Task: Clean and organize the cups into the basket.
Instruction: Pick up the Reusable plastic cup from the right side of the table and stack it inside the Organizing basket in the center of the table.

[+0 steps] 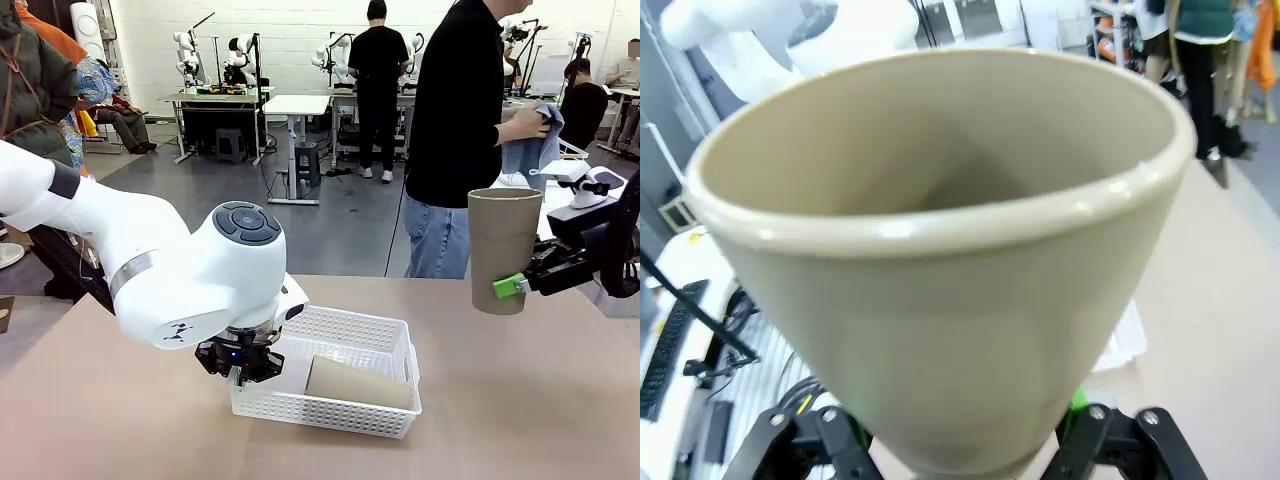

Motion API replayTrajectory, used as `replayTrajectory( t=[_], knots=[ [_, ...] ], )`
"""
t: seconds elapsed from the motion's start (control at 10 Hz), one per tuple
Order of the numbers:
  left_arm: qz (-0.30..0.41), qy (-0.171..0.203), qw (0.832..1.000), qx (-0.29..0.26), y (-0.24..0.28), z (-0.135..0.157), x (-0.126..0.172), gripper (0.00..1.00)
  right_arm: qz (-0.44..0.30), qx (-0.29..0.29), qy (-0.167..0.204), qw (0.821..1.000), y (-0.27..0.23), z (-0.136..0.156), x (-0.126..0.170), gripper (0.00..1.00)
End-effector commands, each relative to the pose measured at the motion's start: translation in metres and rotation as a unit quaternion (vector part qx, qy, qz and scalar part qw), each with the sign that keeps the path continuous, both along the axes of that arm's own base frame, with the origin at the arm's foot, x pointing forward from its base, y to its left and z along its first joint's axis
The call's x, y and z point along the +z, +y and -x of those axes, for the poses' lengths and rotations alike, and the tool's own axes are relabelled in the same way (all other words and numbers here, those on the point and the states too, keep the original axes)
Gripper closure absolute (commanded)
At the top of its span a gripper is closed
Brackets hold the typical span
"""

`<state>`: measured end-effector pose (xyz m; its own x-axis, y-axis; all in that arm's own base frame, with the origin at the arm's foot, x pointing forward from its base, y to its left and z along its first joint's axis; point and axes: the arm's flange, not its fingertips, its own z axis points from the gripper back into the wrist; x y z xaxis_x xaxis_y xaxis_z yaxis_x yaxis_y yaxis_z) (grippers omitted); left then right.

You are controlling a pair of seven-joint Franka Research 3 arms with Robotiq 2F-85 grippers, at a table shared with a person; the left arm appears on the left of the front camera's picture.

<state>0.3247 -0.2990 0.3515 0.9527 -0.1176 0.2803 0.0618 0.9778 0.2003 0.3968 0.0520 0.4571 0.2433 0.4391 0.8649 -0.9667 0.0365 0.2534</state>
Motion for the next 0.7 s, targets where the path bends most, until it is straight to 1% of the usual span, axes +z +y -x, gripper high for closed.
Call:
replayTrajectory(
  t=[0.0,0.2,0.3,0.4,0.5,0.6],
  knots=[
    [-0.008,-0.005,1.000,-0.002,0.001,0.003,-0.002,1.00,-0.003,0.007,0.005,1.000,-0.004,-0.010,-0.030,1.00],
    [-0.008,-0.005,1.000,-0.002,0.001,0.003,-0.002,1.00,-0.003,0.007,0.005,1.000,-0.004,-0.010,-0.030,1.00],
    [-0.008,-0.005,1.000,-0.002,0.001,0.003,-0.002,1.00,-0.002,0.004,0.009,1.000,-0.002,-0.005,-0.020,0.21],
    [-0.008,-0.005,1.000,-0.002,0.001,0.003,-0.002,1.00,0.066,0.006,-0.039,0.997,0.020,0.002,0.009,0.21],
    [-0.008,-0.005,1.000,-0.002,0.001,0.003,-0.002,1.00,0.109,0.013,-0.040,0.993,0.044,-0.002,0.032,0.21],
    [-0.008,-0.005,1.000,-0.002,0.001,0.003,-0.002,1.00,0.158,0.001,-0.044,0.986,0.069,-0.014,0.047,0.21]
  ],
)
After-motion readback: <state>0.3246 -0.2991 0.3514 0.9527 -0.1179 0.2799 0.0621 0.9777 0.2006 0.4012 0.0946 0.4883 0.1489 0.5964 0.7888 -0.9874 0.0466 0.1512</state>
